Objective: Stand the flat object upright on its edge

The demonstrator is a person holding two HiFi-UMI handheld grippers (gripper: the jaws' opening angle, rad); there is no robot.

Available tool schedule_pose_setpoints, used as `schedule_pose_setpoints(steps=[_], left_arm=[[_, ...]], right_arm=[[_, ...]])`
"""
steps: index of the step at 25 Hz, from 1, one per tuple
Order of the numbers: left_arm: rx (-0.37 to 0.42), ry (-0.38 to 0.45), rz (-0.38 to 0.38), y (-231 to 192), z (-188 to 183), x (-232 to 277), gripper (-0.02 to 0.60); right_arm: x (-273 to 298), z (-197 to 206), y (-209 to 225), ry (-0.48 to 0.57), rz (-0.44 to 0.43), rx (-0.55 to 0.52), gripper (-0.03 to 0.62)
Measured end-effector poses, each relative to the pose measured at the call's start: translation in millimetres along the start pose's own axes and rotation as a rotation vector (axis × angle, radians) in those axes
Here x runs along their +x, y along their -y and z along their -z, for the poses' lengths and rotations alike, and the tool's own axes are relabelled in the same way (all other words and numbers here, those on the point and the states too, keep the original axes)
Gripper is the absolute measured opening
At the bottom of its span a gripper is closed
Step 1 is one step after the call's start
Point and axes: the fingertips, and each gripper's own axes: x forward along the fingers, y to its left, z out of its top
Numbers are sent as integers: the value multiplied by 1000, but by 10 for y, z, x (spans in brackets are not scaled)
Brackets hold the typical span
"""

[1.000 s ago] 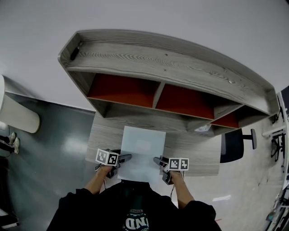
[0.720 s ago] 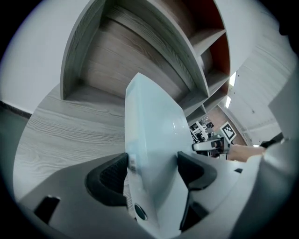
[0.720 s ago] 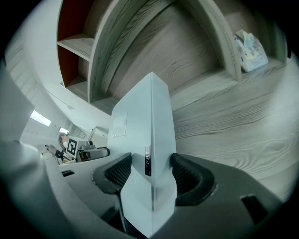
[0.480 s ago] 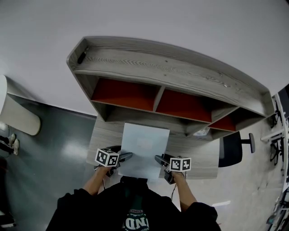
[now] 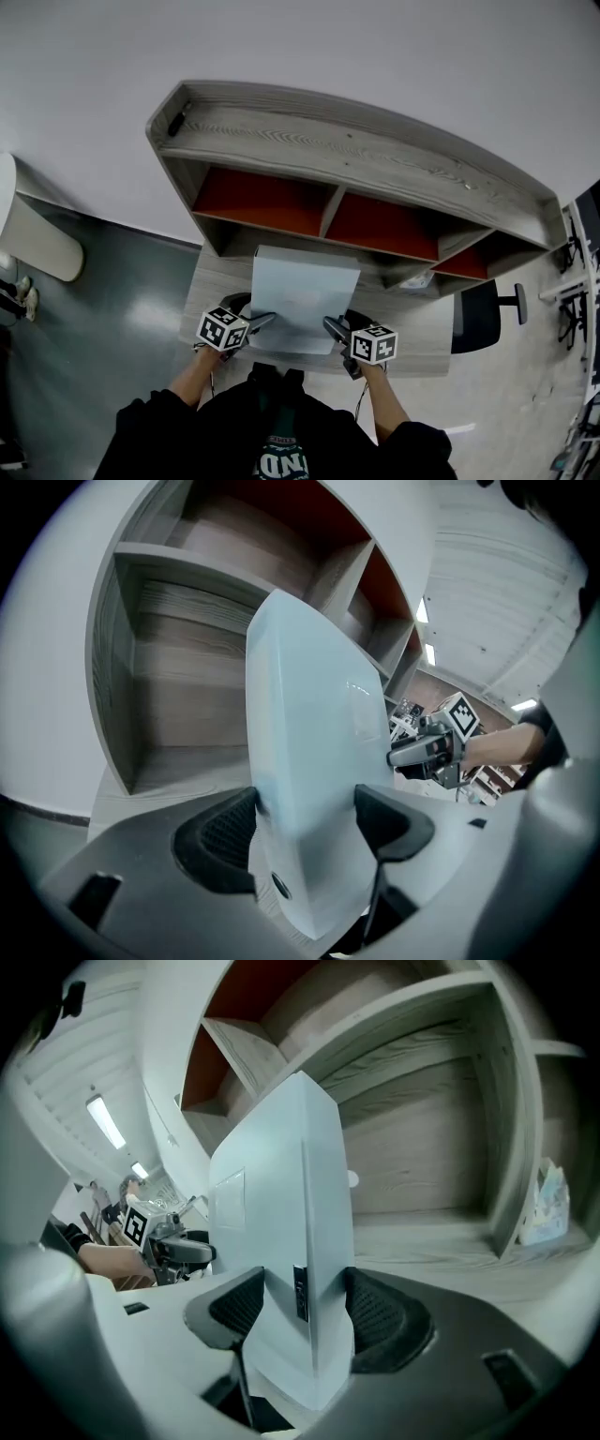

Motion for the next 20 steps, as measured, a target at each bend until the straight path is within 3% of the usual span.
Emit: schedule_pose_setpoints(steps=[9,20], left_arm=[[154,51,-56,34,-59,-52,321],[251,46,-63,171,87,-82,298]], right_arm=[[-44,-124,-13,34,42,-245,253],[-55,66,80,-6,115,-349,252]])
